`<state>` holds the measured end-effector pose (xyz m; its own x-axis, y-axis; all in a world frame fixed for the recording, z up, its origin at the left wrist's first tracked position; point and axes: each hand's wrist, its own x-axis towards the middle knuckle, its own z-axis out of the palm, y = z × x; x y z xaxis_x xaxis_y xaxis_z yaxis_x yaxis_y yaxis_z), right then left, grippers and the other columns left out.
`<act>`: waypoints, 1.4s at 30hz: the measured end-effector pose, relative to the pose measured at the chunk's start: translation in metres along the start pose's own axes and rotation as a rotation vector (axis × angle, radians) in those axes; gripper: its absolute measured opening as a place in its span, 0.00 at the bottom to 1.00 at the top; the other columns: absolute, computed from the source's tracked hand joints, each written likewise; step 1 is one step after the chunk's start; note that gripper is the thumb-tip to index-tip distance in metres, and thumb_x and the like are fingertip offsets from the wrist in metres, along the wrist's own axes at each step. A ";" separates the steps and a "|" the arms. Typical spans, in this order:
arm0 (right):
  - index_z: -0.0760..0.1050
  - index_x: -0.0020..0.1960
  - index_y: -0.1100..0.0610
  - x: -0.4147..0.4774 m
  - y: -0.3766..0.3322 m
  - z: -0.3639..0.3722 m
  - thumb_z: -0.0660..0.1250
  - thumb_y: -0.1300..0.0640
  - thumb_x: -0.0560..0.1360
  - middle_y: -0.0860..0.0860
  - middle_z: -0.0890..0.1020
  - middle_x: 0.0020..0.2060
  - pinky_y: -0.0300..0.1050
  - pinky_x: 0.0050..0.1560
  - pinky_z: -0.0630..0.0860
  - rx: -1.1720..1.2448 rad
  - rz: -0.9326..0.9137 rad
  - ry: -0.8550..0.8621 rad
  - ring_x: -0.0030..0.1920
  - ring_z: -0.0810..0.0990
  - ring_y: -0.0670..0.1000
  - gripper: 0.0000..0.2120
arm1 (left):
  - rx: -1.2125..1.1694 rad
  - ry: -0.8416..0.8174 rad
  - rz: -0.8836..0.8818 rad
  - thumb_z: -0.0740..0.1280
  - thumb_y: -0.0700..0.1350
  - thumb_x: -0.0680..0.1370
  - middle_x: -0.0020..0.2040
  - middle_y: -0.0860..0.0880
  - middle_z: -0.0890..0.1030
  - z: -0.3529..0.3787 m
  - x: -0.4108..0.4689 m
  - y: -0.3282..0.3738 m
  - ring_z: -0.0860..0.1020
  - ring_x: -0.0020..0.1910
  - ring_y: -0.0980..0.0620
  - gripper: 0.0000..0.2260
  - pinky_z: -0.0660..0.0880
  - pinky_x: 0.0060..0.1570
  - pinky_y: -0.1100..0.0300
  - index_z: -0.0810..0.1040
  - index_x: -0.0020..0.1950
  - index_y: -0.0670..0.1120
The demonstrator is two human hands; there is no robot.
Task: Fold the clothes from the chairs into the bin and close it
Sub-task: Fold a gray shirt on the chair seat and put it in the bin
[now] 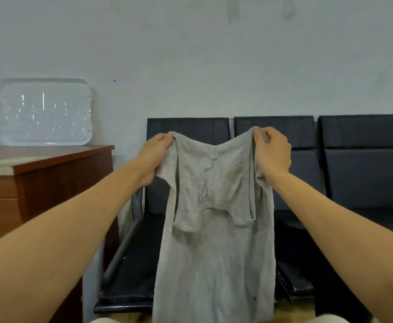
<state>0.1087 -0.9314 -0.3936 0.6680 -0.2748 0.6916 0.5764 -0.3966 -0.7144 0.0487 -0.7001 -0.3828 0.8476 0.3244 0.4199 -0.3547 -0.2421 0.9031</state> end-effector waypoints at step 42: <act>0.77 0.52 0.52 -0.032 0.275 0.134 0.63 0.43 0.78 0.47 0.77 0.48 0.41 0.49 0.67 -0.790 -0.377 -0.990 0.52 0.74 0.49 0.13 | 1.288 -0.246 -0.156 0.55 0.56 0.82 0.47 0.50 0.78 -0.030 0.069 -0.312 0.77 0.45 0.50 0.09 0.73 0.44 0.54 0.70 0.54 0.53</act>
<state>0.3091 -0.9141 -0.6270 0.7820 0.5822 0.2225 0.5988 -0.8008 -0.0094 0.2065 -0.5751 -0.6325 0.9427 0.2873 0.1695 0.2632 -0.9528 0.1512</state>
